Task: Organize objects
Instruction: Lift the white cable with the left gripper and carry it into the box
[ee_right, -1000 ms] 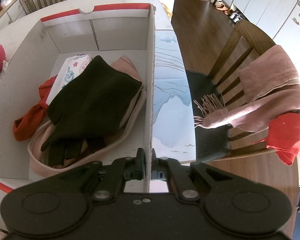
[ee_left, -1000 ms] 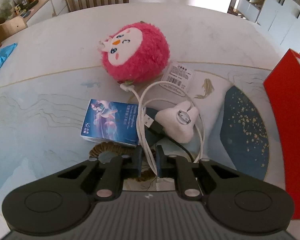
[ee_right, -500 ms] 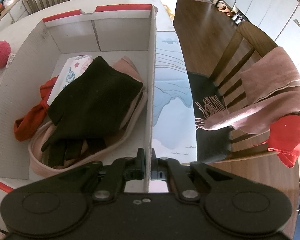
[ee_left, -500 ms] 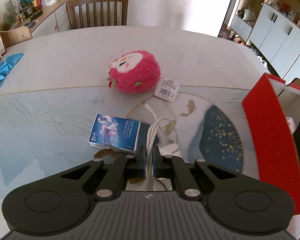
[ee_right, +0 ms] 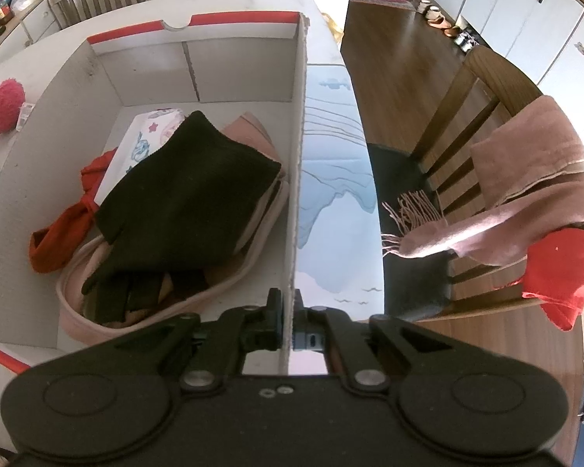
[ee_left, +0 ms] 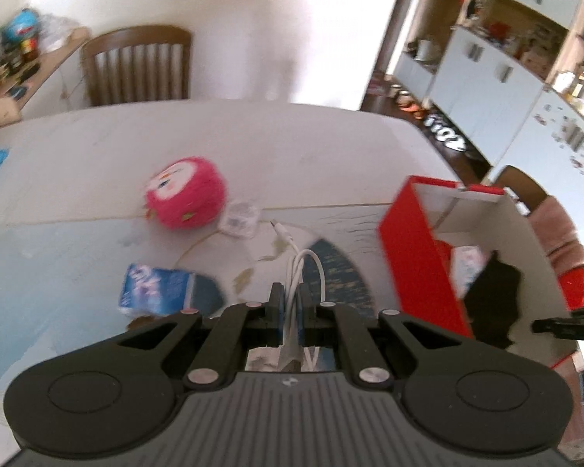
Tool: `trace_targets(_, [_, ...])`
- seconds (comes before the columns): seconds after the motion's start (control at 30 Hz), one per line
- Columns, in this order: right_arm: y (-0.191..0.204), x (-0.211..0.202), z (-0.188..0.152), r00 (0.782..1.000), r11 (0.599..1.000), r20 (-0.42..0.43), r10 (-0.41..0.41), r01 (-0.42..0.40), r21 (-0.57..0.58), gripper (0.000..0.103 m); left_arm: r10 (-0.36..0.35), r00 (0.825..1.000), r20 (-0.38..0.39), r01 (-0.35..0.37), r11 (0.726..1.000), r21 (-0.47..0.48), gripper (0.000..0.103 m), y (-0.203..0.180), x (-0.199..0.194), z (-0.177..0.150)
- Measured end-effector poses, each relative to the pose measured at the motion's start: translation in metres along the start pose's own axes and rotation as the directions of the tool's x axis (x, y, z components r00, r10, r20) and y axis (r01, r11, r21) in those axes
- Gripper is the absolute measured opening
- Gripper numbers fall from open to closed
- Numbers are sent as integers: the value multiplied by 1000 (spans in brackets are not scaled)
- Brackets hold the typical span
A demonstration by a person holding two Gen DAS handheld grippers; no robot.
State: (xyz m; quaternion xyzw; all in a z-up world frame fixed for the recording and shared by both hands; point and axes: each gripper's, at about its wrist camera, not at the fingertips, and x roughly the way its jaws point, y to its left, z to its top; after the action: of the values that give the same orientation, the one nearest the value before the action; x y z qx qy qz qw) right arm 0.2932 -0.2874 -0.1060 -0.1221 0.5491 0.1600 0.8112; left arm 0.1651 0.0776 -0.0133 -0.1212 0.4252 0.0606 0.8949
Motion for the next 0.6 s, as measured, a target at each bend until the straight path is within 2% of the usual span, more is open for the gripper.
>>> trace_targets(0.37, [-1,-1,-1,1000,1000,5,6,-6,-2,2,-148,987,54,139,980,141,5,-71,-25,25])
trace_targets(0.6, [-1,-2,-1,1000,1000,6,9,-9,-10,2,-216,976,33,203,952,231,5,-118,-17,33])
